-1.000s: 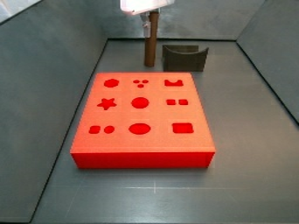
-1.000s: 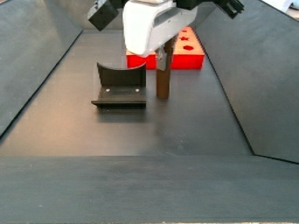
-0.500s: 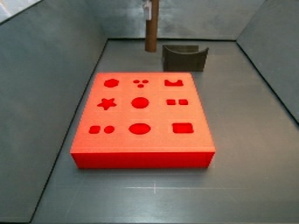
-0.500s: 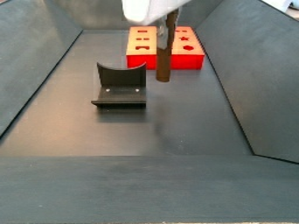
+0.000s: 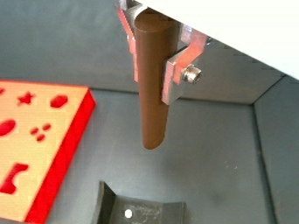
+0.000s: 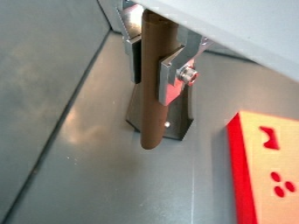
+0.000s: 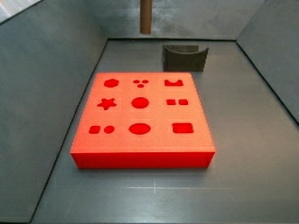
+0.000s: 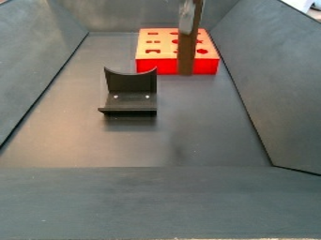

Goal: Pick up the oval object. Move up. Move to above the board. Insert the oval object.
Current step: Move to above the board.

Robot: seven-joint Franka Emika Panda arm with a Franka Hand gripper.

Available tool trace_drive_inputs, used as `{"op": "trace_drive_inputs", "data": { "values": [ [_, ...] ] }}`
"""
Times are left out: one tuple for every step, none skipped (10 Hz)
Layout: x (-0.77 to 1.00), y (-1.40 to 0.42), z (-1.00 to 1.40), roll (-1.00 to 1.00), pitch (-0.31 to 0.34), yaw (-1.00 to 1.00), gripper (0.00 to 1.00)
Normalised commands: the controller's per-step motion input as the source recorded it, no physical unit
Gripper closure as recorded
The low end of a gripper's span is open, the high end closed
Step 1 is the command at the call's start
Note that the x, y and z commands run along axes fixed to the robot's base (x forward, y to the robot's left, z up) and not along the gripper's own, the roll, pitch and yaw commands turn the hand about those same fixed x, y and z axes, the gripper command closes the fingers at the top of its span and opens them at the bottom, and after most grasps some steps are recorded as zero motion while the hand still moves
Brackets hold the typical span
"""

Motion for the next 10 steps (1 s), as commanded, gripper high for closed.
{"op": "trace_drive_inputs", "data": {
  "values": [
    [-0.04,0.06,0.20,-0.15,-0.010,-0.03,1.00],
    [0.01,-1.00,0.34,0.11,0.062,-1.00,1.00],
    [0.01,-1.00,0.34,0.12,0.061,-1.00,1.00],
    [0.01,-1.00,0.35,0.13,0.059,-1.00,1.00],
    [0.01,-1.00,0.34,0.12,0.053,-1.00,1.00],
    [0.01,-1.00,0.34,0.13,0.054,-1.00,1.00],
    [0.02,-1.00,0.35,0.13,0.057,-1.00,1.00],
    [0.02,-1.00,0.36,0.12,0.058,-1.00,1.00],
    [0.02,-1.00,0.36,0.12,0.060,-1.00,1.00],
    [0.02,-1.00,0.37,0.11,0.065,-1.00,1.00]
  ]
}}
